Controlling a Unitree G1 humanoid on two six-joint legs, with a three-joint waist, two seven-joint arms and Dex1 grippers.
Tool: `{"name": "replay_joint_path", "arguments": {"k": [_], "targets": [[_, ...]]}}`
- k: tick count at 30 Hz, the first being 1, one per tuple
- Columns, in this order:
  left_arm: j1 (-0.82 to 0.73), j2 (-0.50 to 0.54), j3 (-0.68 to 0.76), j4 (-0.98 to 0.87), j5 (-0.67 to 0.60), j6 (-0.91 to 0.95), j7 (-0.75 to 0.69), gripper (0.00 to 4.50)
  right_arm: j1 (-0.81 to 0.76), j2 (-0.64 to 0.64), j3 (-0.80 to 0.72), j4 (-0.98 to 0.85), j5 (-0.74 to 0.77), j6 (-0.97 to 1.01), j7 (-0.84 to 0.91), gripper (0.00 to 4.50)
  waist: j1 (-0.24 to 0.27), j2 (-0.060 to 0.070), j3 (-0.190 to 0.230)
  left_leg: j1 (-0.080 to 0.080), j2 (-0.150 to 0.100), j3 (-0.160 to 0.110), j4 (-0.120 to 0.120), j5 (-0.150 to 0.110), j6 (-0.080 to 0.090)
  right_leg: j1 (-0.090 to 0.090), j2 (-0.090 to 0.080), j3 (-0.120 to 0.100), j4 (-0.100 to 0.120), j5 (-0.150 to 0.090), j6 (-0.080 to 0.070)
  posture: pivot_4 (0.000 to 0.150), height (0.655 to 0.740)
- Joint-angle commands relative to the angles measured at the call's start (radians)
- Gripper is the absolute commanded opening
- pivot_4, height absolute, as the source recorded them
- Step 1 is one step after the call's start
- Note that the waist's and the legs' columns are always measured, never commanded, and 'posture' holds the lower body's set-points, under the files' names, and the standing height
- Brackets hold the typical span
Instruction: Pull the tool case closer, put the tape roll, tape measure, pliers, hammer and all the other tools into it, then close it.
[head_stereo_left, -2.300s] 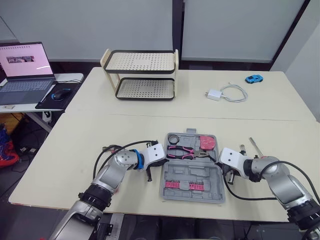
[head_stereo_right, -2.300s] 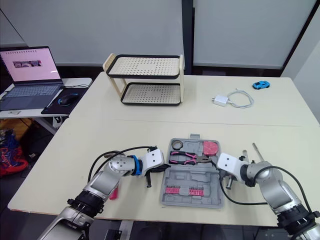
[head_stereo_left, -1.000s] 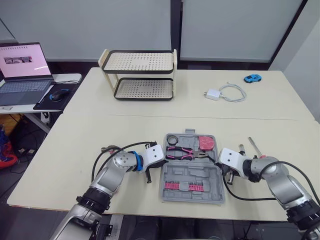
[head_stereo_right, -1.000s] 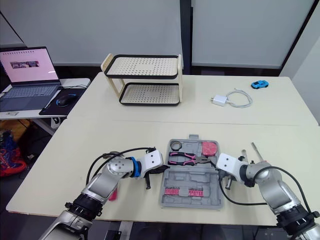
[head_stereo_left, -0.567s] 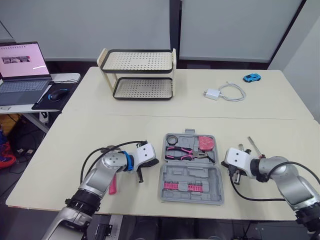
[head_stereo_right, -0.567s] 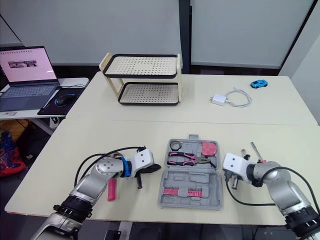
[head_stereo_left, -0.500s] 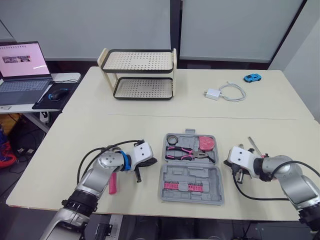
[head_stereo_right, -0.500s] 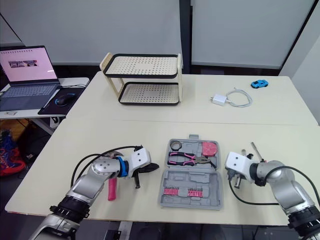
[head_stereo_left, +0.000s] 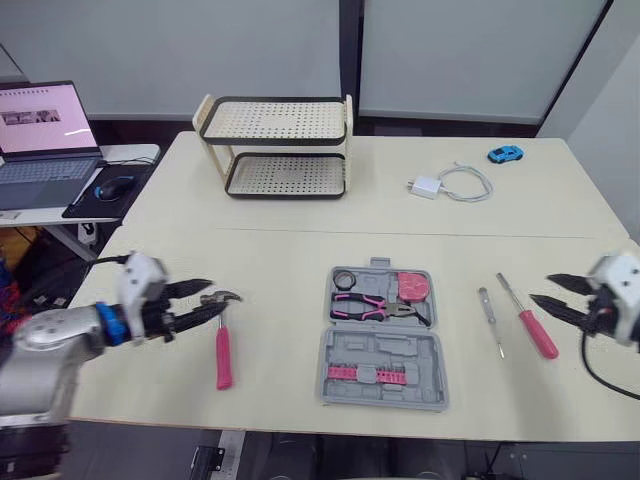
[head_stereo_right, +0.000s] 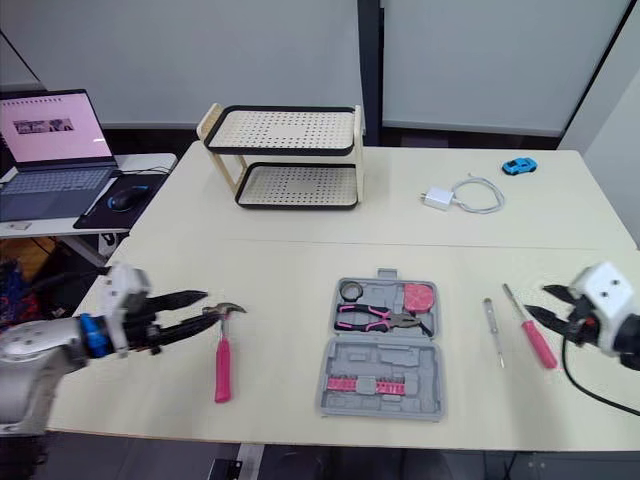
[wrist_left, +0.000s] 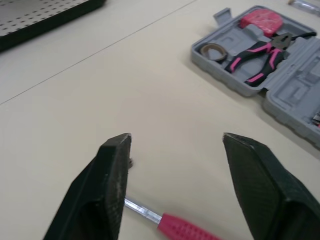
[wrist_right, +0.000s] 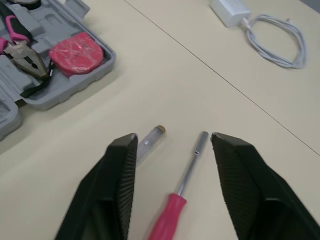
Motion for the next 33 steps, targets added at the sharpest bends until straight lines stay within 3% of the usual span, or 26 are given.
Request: {"name": "replay_joint_path", "arguments": {"k": [1, 3, 4, 9, 15, 28, 33], "targets": [[0.064, 0.066, 0.157, 0.165, -0.018, -0.030, -0.031, 4.08, 0.033, -0.021, -0.144, 0.076, 0.056, -0.041, 0.040, 3.73, -0.001, 0.000, 0.000, 0.000, 0.000, 0.000, 0.000, 0.000, 0.000, 0.000, 0.000, 0.000, 0.000, 0.000, 0.000, 0.150, 0.7400], [0.081, 0.086, 0.196, 0.266, -0.008, -0.064, -0.025, 4.50, 0.042, -0.025, -0.175, 0.149, 0.054, -0.074, 0.044, 4.45, -0.002, 0.000, 0.000, 0.001, 0.001, 0.001, -0.002, 0.000, 0.000, 0.000, 0.000, 0.000, 0.000, -0.001, -0.002, 0.150, 0.7400], [0.079, 0.092, 0.206, 0.317, 0.000, -0.085, -0.017, 4.50, 0.046, -0.029, -0.183, 0.192, 0.044, -0.099, 0.045, 4.48, -0.002, 0.000, 0.001, 0.001, 0.001, 0.001, -0.002, 0.000, 0.000, -0.001, 0.000, 0.000, 0.000, -0.001, -0.002, 0.150, 0.7400], [0.065, 0.108, 0.224, 0.510, 0.029, -0.178, -0.005, 4.50, 0.063, -0.047, -0.198, 0.361, 0.011, -0.209, 0.043, 4.48, -0.002, 0.000, 0.001, 0.001, 0.001, 0.002, -0.002, -0.001, 0.001, -0.006, -0.001, 0.000, 0.000, -0.001, -0.002, 0.150, 0.7400], [0.044, 0.100, 0.223, 0.558, 0.034, -0.230, 0.021, 4.50, 0.073, -0.051, -0.186, 0.444, -0.019, -0.277, 0.003, 4.48, -0.003, 0.000, 0.001, 0.000, 0.001, 0.003, -0.003, -0.001, 0.000, -0.008, -0.001, 0.001, 0.001, -0.001, -0.002, 0.150, 0.7400], [0.037, 0.089, 0.179, 0.542, 0.064, -0.239, 0.066, 4.50, 0.090, -0.032, -0.148, 0.431, -0.025, -0.292, -0.059, 4.48, -0.015, 0.000, 0.001, 0.001, 0.001, 0.003, -0.003, -0.002, 0.000, -0.009, 0.000, 0.003, 0.002, -0.001, -0.002, 0.150, 0.7400], [0.023, 0.087, 0.200, 0.536, 0.071, -0.208, 0.170, 4.50, 0.101, -0.026, -0.156, 0.418, -0.019, -0.272, -0.092, 4.48, -0.020, 0.000, 0.001, 0.001, 0.001, 0.003, -0.003, -0.002, 0.000, -0.009, 0.000, 0.003, 0.002, -0.001, -0.002, 0.150, 0.7400]]}}
